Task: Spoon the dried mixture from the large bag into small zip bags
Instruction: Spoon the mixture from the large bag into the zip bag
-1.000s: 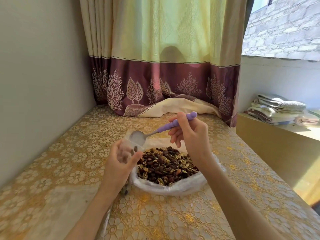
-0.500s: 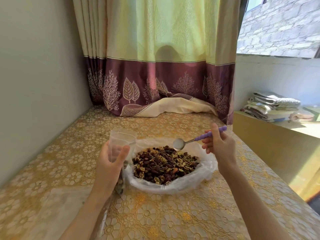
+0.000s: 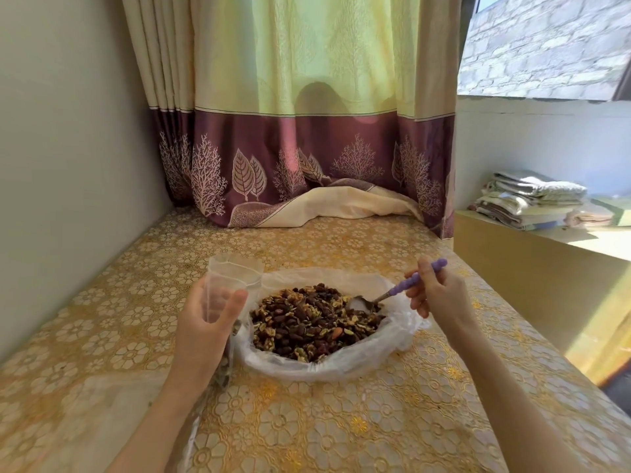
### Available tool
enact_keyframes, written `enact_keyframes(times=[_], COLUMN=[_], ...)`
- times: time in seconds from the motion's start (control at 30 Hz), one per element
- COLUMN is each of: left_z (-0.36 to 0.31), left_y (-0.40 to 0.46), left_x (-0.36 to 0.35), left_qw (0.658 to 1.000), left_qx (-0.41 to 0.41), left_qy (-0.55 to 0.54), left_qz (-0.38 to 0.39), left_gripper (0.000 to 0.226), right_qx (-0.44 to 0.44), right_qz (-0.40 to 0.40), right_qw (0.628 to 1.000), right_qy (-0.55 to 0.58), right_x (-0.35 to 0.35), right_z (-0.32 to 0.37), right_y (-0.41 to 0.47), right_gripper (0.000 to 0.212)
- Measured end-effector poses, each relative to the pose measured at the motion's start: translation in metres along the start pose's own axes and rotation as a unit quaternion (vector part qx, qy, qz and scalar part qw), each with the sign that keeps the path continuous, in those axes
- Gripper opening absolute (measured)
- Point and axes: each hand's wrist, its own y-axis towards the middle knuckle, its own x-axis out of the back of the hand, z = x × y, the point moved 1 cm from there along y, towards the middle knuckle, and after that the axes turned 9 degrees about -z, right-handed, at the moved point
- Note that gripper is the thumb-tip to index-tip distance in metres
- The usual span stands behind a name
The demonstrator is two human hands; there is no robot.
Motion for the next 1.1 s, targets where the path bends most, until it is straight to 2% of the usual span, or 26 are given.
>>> enact_keyframes(times=[0.23, 0.37, 0.73, 1.0, 1.03, 1.1], left_z=[0.003, 0.004, 0.006, 0.001, 0.001, -0.001], left_y=[-0.002, -0.002, 0.0, -0.004, -0.004, -0.004], left_x=[-0.001, -0.004, -0.004, -0.005, -0.005, -0.005], left_qw=[1.0, 1.0, 1.0, 0.999, 0.999, 0.998], left_qx=[0.006, 0.004, -0.005, -0.01, -0.011, -0.023], left_qy=[0.0, 0.003, 0.017, 0.043, 0.045, 0.06], left_qz=[0.008, 0.016, 0.018, 0.029, 0.028, 0.026], left_gripper=[0.102, 0.082, 0.068, 0.059, 0.063, 0.091], right_qx=[-0.071, -0.121, -0.118, -0.114, -0.107, -0.092], right_qz=[-0.001, 0.014, -0.063, -0.038, -0.035, -0.022], right_qw=[0.997, 0.991, 0.987, 0.983, 0.984, 0.982], right_qy=[0.029, 0.052, 0.084, 0.137, 0.142, 0.162], right_x=[-0.002, -0.01, -0.014, -0.022, -0.025, -0.032], right_z=[-0.008, -0.014, -0.012, 0.019, 0.027, 0.044], right_y=[-0.001, -0.008, -0.01, -0.009, -0.008, -0.008], right_gripper=[0.051, 0.05, 0.052, 0.055, 0.057, 0.059])
